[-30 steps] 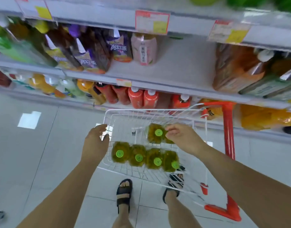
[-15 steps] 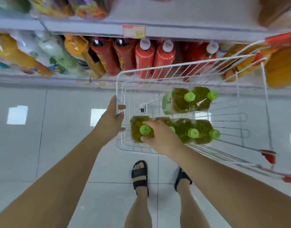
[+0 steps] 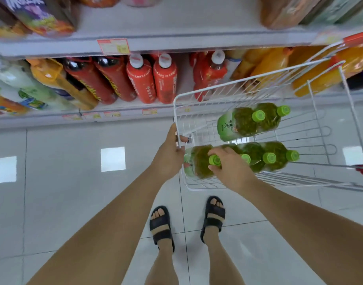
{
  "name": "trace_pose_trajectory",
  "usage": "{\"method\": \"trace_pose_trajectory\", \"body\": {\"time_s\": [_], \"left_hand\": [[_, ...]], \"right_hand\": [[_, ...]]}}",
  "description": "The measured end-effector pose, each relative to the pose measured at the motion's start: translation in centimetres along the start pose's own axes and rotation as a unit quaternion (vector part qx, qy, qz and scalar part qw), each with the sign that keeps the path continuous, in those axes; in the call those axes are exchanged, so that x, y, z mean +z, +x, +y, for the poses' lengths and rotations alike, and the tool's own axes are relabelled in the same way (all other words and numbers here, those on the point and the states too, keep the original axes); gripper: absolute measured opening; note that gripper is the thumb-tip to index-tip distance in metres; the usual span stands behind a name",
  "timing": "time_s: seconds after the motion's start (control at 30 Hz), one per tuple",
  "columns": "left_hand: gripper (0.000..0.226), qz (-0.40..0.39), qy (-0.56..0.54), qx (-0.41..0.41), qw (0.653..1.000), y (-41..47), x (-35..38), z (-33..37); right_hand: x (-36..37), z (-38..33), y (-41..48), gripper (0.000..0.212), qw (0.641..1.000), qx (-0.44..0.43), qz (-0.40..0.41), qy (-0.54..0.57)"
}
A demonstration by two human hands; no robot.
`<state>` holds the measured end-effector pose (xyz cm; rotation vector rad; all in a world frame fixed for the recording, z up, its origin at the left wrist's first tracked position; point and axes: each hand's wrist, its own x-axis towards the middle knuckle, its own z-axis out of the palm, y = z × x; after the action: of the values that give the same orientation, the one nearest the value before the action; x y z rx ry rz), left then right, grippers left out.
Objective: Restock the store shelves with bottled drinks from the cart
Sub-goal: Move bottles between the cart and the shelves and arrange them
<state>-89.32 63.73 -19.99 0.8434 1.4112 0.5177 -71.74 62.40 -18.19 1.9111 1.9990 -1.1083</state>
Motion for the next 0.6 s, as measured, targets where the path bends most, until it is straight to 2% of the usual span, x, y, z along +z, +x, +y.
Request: {"method": "trace_pose_trajectory", "body": {"time_s": [0.17, 0.33, 0.5, 0.6], "left_hand": [[0.067, -0.023, 0.035, 0.018, 0.999, 2.5, 5.9, 3.1], [0.071, -0.055, 0.056, 0.036, 0.996, 4.8, 10.6, 5.7], [0.078, -0.070, 0.066, 0.032, 0.995, 4.6, 11.3, 4.4], [0.079, -0.065, 0.113, 0.044, 0.991, 4.5, 10.9, 4.4]], "right_hand": [[-2.9, 6.1, 0.5, 0.035, 0.999, 0.032, 0.000, 0.006], [-5.3, 11.0, 1.1, 0.032, 0.996, 0.054, 0.051, 0.048], [-5.4, 12.8, 1.3, 0.033, 0.996, 0.001, 0.083, 0.023], [-5.1, 12.7, 0.9, 0.030, 0.989, -0.026, 0.124, 0.078]]}}
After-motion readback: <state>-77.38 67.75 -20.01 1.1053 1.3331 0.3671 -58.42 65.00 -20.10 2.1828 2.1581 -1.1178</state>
